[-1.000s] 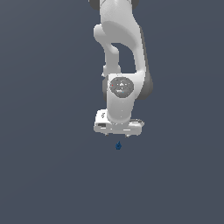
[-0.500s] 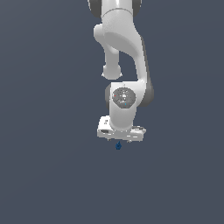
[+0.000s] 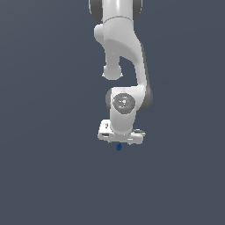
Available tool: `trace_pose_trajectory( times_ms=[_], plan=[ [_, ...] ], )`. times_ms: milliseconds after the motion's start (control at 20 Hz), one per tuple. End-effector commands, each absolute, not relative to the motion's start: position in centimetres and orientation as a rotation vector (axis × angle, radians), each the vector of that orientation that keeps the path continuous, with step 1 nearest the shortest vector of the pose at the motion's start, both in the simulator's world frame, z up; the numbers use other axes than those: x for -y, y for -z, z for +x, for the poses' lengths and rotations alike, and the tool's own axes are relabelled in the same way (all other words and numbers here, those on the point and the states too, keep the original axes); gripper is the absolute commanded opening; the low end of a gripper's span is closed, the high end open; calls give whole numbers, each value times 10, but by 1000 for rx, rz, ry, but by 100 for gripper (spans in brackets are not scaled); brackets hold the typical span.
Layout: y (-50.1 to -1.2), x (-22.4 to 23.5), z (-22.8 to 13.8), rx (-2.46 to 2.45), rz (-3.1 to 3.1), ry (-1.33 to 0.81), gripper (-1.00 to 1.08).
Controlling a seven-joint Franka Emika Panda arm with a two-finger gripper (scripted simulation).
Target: Pick up the object and move it to a goal position.
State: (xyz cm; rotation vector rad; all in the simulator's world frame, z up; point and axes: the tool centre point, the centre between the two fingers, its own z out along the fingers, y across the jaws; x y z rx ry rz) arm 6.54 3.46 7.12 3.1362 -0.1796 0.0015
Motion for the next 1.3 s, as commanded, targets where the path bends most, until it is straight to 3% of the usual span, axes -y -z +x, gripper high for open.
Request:
trace_pose_trajectory(
  times_ms=[0,400,450,1250],
  plan=[
    [-57,-35,65,180,3136,0,100],
    [-42,-35,66,182,3136,0,100],
    [-42,-35,66,182,3136,0,-100],
    [-50,-38,62,182,3136,0,-100]
  ],
)
